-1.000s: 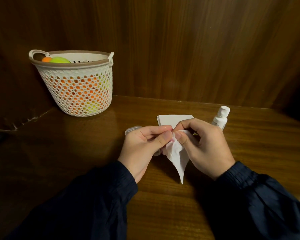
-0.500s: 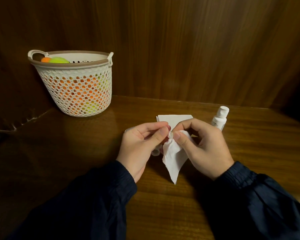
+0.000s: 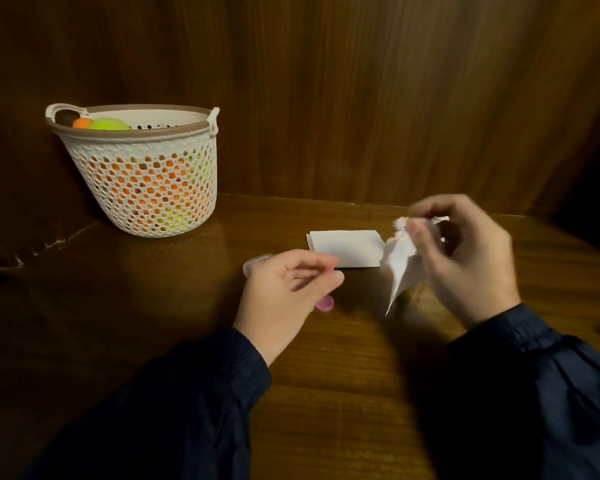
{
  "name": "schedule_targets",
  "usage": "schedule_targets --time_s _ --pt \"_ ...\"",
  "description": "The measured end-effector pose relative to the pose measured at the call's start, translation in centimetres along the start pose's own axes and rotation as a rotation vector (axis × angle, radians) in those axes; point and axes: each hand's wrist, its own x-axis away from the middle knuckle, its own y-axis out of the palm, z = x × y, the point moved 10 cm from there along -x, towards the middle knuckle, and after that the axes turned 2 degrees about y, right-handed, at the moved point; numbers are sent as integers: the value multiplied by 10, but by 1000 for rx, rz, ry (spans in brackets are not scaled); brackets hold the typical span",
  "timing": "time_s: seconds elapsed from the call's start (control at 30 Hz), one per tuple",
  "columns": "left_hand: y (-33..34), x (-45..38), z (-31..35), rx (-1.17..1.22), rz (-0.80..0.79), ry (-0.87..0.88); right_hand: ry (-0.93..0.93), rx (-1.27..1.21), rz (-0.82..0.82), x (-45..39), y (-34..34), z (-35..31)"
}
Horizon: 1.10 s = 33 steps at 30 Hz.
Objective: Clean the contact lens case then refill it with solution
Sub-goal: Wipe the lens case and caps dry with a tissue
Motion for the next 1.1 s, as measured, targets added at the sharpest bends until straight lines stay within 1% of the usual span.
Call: schedule_targets --time_s 0.1,0.17,0.23,0.33,0.5,0.53,0.6,0.63,0.67,0.73,0.77,0.8,0.83,0.87,0.9,0.97,1.03,1.1 --pt "16 4 8 -198 -82 84 117 30 231 -4 -42 30" --pt "25 5 16 -353 -123 184 253 149 299 -1 -59 56" --pt "33 6 21 -466 -152 253 418 277 253 4 -62 83" --pt "41 6 20 -594 -194 277 644 328 113 17 -48 115" --pt "51 11 16 -667 -253 294 760 307 -14 29 -30 135" --pt "53 11 16 -675 -263 295 778 342 -33 31 -27 137" --pt "55 11 15 -688 -278 283 755 513 -10 32 -28 131" --pt "55 11 14 -695 -282 278 693 578 53 29 -31 119" --pt "55 11 14 -703 -283 276 587 593 143 25 -37 102" --pt "55 11 12 -716 -285 270 257 511 307 16 -43 56" --pt "55 11 12 -720 -285 266 76 454 321 14 -41 33" --pt "54 11 11 -724 -284 262 -90 378 272 13 -32 13" --pt "53 10 10 -729 -282 258 -215 278 170 15 -17 -1" --pt "52 10 9 -733 -278 254 -260 165 39 19 1 -11" --pt "51 9 8 -736 -273 249 -222 62 -98 23 21 -13" --pt "48 9 9 -744 -239 246 -15 -38 -330 34 57 -3" --pt "35 6 14 -757 -133 259 156 -58 -478 47 80 10" --pt "13 3 19 -773 13 242 214 -42 -579 53 92 18"
